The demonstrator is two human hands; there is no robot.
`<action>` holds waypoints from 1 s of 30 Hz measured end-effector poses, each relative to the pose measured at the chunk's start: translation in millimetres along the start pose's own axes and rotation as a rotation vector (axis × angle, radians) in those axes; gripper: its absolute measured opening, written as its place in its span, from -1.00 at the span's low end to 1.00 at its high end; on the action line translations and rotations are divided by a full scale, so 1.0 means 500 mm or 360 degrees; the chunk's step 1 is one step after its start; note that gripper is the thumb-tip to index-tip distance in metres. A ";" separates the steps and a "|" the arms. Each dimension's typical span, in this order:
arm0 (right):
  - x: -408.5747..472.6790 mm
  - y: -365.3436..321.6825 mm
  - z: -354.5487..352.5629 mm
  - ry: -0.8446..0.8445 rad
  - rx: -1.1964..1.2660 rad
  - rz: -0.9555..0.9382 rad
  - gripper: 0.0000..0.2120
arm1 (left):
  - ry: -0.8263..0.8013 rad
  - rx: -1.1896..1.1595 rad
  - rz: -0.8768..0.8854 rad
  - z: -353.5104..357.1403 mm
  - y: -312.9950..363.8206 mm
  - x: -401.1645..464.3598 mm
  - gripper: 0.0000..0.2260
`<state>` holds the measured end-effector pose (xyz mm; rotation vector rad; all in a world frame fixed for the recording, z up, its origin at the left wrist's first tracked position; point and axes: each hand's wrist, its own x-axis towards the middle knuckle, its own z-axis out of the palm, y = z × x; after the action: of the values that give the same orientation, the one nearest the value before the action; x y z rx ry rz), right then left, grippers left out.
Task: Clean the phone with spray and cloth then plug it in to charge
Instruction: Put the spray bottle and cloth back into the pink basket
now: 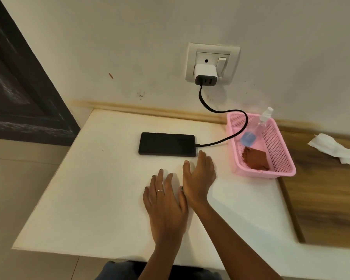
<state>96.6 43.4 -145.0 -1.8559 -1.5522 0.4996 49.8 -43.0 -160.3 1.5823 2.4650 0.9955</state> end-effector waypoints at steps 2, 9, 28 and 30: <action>-0.010 0.003 0.007 0.0075 0.0030 -0.0054 -0.53 | 0.0077 -0.0307 -0.0242 -0.014 0.002 0.004 -0.57; -0.008 -0.004 0.028 0.0273 -0.0171 -0.0099 -0.64 | 0.0160 -0.0303 -0.0562 -0.040 -0.029 0.141 -0.46; -0.004 -0.017 0.031 -0.0136 -0.0884 -0.0563 -0.41 | -0.0084 -0.0044 -0.0337 -0.068 -0.186 0.286 -0.39; -0.003 -0.019 0.033 -0.0147 -0.0923 -0.0591 -0.40 | -0.0079 -0.0031 -0.0325 -0.068 -0.195 0.286 -0.40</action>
<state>78.8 46.4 -150.3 -1.8862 -2.2142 -0.0488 -108.5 32.7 -144.1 1.3003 2.5117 0.9339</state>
